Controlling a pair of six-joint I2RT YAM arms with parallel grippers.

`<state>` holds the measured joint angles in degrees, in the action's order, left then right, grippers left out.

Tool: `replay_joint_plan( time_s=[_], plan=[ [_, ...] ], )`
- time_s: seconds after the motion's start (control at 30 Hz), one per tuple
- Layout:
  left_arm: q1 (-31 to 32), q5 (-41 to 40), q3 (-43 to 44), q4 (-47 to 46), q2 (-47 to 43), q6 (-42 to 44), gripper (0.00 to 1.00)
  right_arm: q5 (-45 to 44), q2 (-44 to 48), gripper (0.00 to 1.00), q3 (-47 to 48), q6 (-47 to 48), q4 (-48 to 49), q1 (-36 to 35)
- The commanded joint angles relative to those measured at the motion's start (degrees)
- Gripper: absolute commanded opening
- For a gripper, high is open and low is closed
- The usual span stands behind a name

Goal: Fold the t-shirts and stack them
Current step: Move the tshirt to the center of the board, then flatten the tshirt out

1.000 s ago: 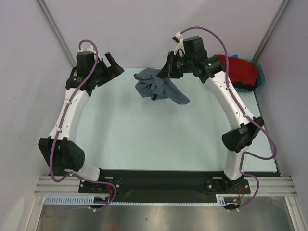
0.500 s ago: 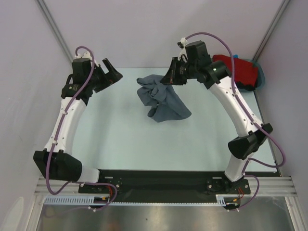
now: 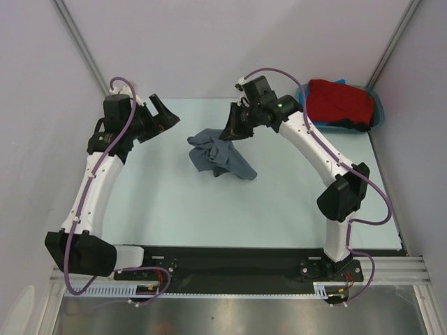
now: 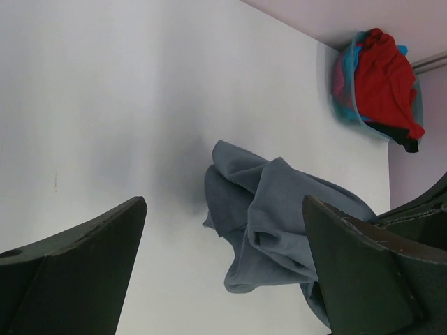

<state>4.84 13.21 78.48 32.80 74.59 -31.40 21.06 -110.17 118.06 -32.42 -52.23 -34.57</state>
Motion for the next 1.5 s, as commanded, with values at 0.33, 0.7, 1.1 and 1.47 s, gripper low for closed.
replay_joint_plan(
  time_s=[0.33, 0.7, 1.1, 1.47],
  plan=[
    [-0.3, 9.2, -4.8, -6.6, -2.6, 0.6, 1.00, 2.9, -9.7, 0.00, 15.8, 4.8, 3.1, 3.4],
    [0.9, 21.3, -18.4, -25.4, -2.7, -6.9, 1.00, 9.5, -9.3, 0.00, 17.2, 3.6, 7.8, 8.6],
    [6.1, 26.7, -20.0, -51.3, 10.6, -14.7, 1.00, 12.4, -4.2, 0.00, 13.3, 3.3, 8.3, 8.6],
    [6.2, 20.8, -17.8, -42.5, 7.9, -8.9, 0.89, 11.7, -2.1, 0.00, 11.8, 3.4, 8.8, 8.6]
  ],
)
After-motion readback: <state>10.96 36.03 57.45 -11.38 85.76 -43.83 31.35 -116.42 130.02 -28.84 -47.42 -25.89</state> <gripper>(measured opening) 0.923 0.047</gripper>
